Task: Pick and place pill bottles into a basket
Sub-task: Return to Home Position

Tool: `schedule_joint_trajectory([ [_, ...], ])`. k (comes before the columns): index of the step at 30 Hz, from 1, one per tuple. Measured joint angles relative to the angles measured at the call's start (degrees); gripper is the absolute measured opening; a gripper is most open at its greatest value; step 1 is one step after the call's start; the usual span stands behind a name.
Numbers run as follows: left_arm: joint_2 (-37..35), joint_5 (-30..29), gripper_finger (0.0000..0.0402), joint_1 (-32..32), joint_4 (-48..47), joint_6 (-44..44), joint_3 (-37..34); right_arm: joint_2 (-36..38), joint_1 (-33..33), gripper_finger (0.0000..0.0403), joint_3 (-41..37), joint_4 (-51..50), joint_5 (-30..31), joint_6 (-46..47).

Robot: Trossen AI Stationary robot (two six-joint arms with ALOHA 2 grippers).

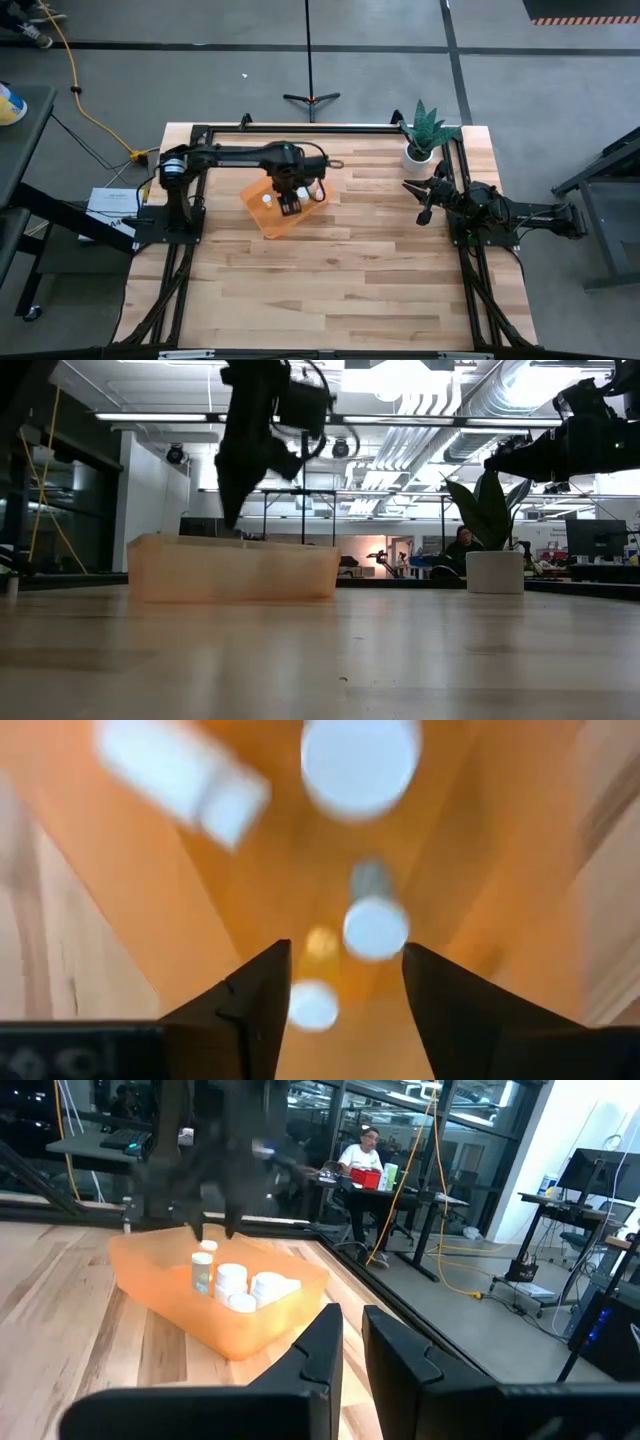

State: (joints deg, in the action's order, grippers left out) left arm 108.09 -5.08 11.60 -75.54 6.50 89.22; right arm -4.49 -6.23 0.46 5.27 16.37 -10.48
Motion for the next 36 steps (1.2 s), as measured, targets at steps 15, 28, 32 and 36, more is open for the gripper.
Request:
schedule_joint_trajectory([
  [15,-30.2,3.26,0.0106,-5.51,60.7,-7.7,-39.77,-0.06,-0.01,0.0035,-0.01,-1.59,-0.25,-0.07],
  [28,-71.05,2.17,0.0024,-9.42,90.81,-9.36,-78.61,-0.76,0.0,0.0035,-0.01,-1.82,-0.34,0.62],
  [32,-79.87,-0.41,0.0055,-10.6,94.77,-11.15,-85.17,-0.81,0.01,0.0036,-0.01,-1.76,-0.38,2.8],
  [36,-86.3,1.55,0.0058,-10.52,90.12,-13.19,-86.54,-0.79,0.0,0.0035,-0.01,-1.76,-0.4,2.97],
])
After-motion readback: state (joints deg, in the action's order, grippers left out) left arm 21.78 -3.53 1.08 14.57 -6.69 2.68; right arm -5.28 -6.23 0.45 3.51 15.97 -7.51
